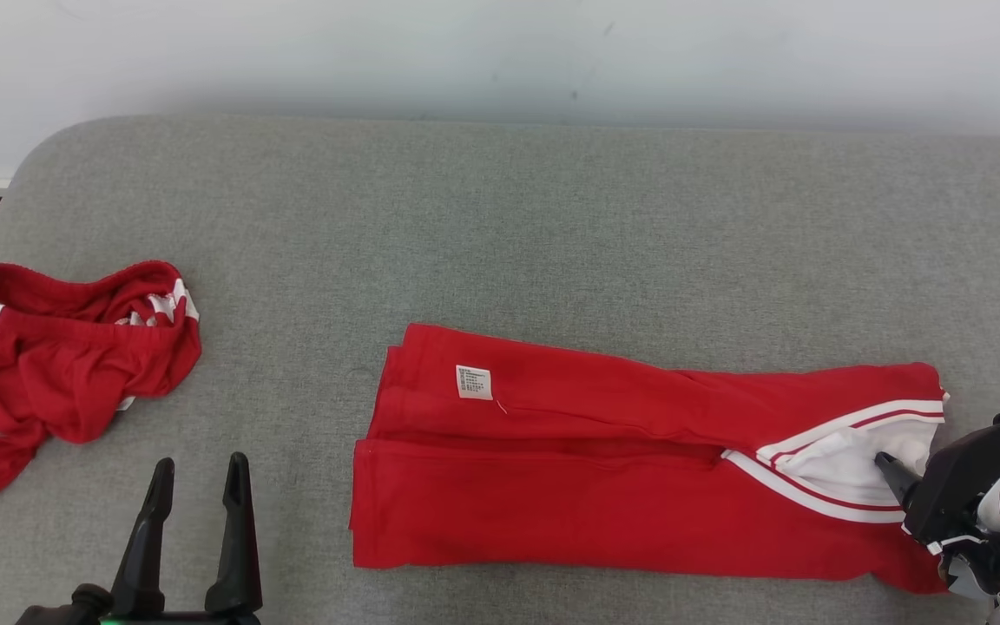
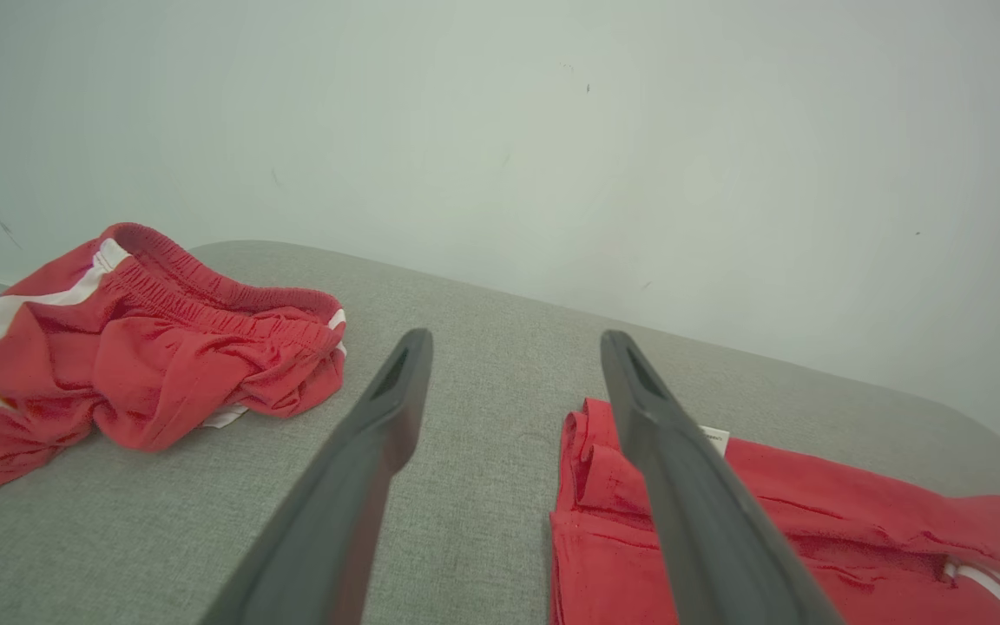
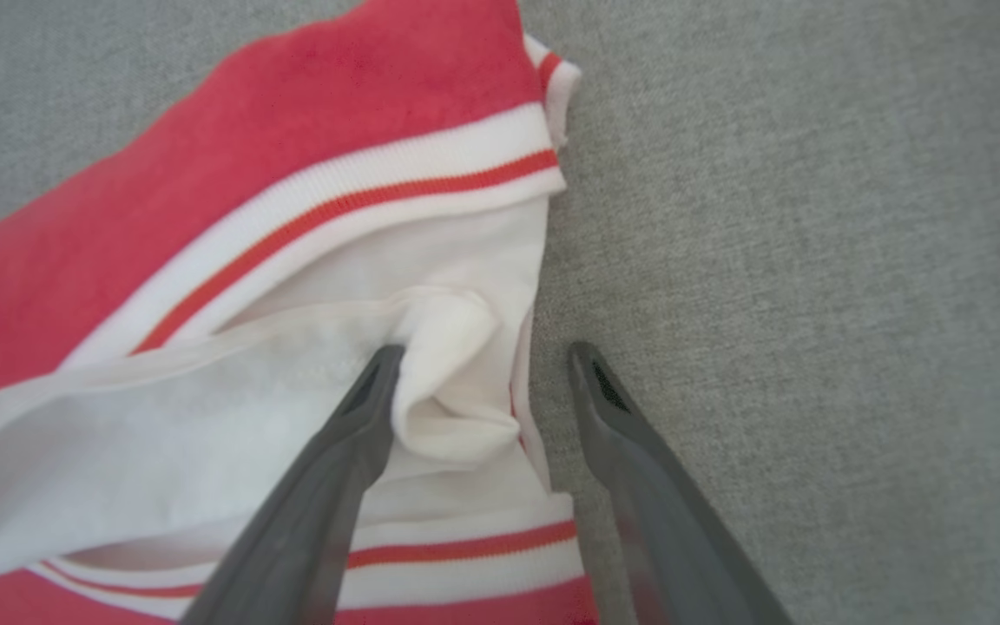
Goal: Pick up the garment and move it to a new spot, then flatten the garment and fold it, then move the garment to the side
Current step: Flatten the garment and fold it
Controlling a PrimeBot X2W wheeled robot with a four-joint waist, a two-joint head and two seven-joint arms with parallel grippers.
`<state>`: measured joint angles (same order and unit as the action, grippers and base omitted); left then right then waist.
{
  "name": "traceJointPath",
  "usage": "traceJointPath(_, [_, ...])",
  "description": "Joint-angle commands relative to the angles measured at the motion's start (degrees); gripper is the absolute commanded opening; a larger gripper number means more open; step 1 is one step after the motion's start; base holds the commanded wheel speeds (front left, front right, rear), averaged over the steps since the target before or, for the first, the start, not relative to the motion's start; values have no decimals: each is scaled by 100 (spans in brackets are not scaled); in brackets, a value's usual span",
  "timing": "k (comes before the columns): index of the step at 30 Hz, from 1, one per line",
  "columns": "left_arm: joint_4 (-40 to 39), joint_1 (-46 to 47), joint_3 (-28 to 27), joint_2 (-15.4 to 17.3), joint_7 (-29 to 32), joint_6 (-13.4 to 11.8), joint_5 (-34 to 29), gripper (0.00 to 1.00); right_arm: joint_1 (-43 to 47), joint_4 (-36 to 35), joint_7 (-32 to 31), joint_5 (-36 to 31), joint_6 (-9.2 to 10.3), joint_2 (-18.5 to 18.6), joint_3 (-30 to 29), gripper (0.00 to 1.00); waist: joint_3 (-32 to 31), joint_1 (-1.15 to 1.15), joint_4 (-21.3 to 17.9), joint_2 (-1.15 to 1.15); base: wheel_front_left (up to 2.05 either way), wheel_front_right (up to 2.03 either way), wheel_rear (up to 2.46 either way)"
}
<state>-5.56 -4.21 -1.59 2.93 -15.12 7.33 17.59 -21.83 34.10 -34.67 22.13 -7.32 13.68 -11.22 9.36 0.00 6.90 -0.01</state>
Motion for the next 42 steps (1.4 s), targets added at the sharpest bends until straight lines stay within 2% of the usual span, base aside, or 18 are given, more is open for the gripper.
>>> traceJointPath(1, [4, 48, -22, -4, -2, 1, 35, 100, 117, 182, -169, 17, -30, -253, 144, 40, 34, 0, 37, 1, 0, 0, 0])
traceJointPath(2, [7, 50, -29, -4, -2, 2, 47, 100, 117, 168, -176, 14, -31, -259, 176, 15, 42, 0, 47, 1, 0, 0, 0])
traceJointPath(3, [12, 57, -33, -4, -2, 3, 58, 100, 113, 151, -143, 0, -31, -249, 167, 0, 48, 0, 54, 1, 0, 0, 0])
traceJointPath(14, [-41, 105, -161, -4, -2, 4, 86, 100, -288, -143, 373, -768, -7, 242, -585, 0, 52, 0, -118, 1, 0, 0, 0])
traceJointPath(22, [-16, 103, -122, -3, -2, 6, 73, 100, -201, -571, 157, -1383, -8, 643, -1106, 0, -11, 0, -267, 1, 0, 0, 0])
traceJointPath(27, [16, 100, -89, -3, -2, 6, 75, 100, -50, -969, 22, -1428, -8, 595, -1090, 0, -53, 0, -285, 1, 0, 0, 0])
traceJointPath(34, [69, 69, -83, -3, -2, -7, 39, 100, 229, -2170, -396, -1044, -9, 172, -164, 0, -130, 0, -407, 1, 0, 0, 0])
traceJointPath(39, [105, 115, -49, -3, -2, -17, 62, 100, 371, -2816, -707, -802, -9, -71, 930, 0, -183, 0, -442, 1, 0, 0, 0])
traceJointPath(42, [115, 131, -27, -3, -2, -20, 70, 100, 355, -2945, -795, -606, -8, -181, 1593, 0, -189, 0, -447, 1, 0, 0, 0])
